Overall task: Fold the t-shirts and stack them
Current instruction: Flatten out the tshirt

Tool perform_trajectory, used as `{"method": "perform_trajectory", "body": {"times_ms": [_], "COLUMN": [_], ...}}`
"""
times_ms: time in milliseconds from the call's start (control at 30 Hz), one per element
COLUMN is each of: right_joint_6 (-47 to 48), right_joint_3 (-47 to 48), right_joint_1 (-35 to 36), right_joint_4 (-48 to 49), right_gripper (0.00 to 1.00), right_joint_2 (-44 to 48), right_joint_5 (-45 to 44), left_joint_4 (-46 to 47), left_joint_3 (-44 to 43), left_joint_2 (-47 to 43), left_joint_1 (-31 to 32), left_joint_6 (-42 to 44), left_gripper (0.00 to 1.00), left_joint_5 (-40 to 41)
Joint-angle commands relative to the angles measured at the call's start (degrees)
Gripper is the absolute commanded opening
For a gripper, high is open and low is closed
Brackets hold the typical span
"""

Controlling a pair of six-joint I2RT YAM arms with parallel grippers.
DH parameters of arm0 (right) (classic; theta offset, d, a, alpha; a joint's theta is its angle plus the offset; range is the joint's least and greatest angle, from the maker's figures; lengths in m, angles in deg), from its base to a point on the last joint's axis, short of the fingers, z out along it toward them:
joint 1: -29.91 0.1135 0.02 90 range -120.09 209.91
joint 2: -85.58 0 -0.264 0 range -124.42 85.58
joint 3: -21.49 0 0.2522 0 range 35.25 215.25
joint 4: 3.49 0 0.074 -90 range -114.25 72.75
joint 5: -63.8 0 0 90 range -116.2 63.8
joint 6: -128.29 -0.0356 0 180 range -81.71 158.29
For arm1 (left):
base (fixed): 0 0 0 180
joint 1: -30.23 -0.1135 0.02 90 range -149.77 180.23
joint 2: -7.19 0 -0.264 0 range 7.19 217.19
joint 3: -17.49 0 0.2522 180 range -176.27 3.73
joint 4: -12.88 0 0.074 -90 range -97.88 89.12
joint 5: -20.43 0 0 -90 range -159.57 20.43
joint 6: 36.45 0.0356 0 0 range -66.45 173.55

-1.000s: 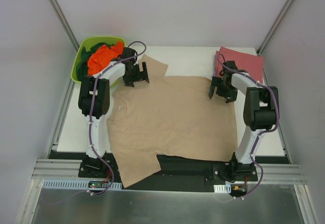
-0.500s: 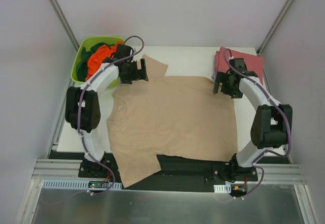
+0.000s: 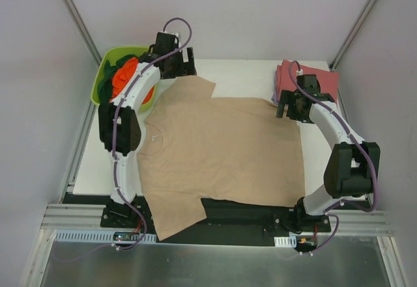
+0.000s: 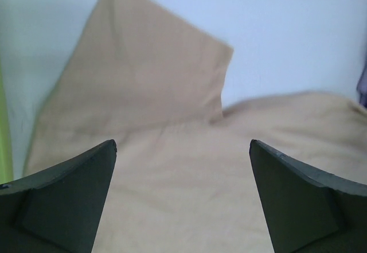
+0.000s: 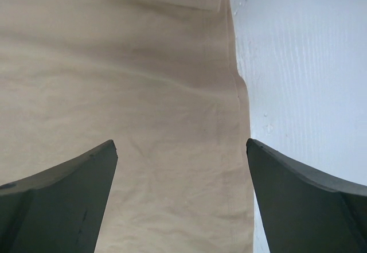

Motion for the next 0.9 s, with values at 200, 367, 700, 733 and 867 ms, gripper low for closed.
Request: {"method": "perform_trajectory", "body": {"times_ms": [200,367,700,733,867], "right_joint_6": [-0.3,-0.3,0.2,-0.1,-1.0], "right_joint_3": [0.2,-1.1,-3.1,-3.0,-3.0], "right_joint_1": [0.2,0.2,0.1,0.2,0.1], "right_joint_4": [2.9,3.2,3.2,3.1,2.4], "right_gripper": [0.96,0.96,0.96,0.96,0.96], "right_joint_2": [-0.2,-0.6,0.8,0.4,-1.2], "right_joint_5": [-2.3,-1.9,-2.3,-1.7,0.5], "left_joint_4": [5.9,9.6,2.0,1.2,-6.3], "left_joint_3": [-37.1,-32.1,-22.0,-20.1,-16.9], "left_joint_2": [31.9,34.1,29.3,28.4,25.9], "left_joint_1": [-5.1,-4.8,-3.7,-3.3,-3.2], "left_joint_6": [-1.9,-5.3,-7.4,-6.5,-5.4], "left_gripper": [0.99,0.99,0.99,0.99,0.99], "left_joint_5": [-6.6,-6.1,-1.9,-0.7,-0.7]}}
